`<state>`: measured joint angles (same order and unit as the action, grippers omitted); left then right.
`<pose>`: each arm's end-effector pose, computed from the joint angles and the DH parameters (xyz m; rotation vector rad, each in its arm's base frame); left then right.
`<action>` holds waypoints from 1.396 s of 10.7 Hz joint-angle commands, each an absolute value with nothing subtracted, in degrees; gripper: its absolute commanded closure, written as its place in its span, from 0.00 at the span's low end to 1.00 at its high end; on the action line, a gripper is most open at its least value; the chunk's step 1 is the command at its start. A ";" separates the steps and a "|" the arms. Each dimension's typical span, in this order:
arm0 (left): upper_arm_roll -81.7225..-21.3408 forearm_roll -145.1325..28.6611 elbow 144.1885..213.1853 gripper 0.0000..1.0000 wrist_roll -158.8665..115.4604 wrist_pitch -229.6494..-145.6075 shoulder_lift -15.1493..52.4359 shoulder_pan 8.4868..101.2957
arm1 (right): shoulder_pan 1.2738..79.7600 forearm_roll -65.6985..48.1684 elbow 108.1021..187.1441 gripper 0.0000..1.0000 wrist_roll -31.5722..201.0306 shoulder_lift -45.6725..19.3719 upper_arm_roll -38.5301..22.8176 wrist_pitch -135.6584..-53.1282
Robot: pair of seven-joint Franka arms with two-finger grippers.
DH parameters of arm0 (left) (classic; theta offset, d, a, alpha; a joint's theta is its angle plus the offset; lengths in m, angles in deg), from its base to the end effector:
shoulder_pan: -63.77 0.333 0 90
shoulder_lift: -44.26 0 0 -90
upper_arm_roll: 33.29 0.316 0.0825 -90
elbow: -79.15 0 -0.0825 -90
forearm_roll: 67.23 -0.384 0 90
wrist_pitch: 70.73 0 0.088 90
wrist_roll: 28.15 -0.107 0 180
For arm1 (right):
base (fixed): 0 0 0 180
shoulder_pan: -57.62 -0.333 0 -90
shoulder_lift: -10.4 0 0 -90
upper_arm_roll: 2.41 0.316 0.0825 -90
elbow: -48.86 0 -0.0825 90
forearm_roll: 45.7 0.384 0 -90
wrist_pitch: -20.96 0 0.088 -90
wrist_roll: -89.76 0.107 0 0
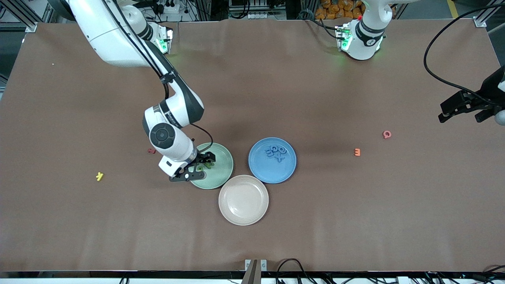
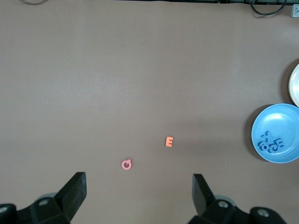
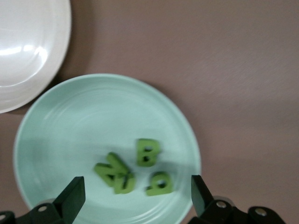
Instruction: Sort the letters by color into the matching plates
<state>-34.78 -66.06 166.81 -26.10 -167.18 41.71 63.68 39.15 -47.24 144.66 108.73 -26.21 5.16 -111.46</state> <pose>0.5796 -0.0176 0.6293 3.1120 0.0148 0.1685 0.6176 0.2901 0.2355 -3.0799 -0.1780 0.0264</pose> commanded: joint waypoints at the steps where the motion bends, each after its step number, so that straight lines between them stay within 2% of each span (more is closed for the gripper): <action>1: -34.79 -67.23 165.72 0.00 -26.66 -167.06 41.36 63.50 | 39.77 -47.72 144.67 0.00 99.19 -24.23 0.07 -110.01; 4: -34.79 -66.70 165.72 0.00 -26.66 -167.06 41.54 63.41 | 44.94 -47.72 143.88 0.00 90.84 -23.00 -2.05 -109.47; 10: -35.14 -65.29 165.63 0.00 -26.75 -167.06 42.24 63.41 | 58.92 -47.81 142.64 0.00 81.41 -20.01 -2.49 -107.98; 15: -35.32 -65.38 165.72 0.00 -26.84 -166.88 42.68 63.33 | 63.24 -47.90 142.64 0.00 81.94 -15.98 -2.49 -102.72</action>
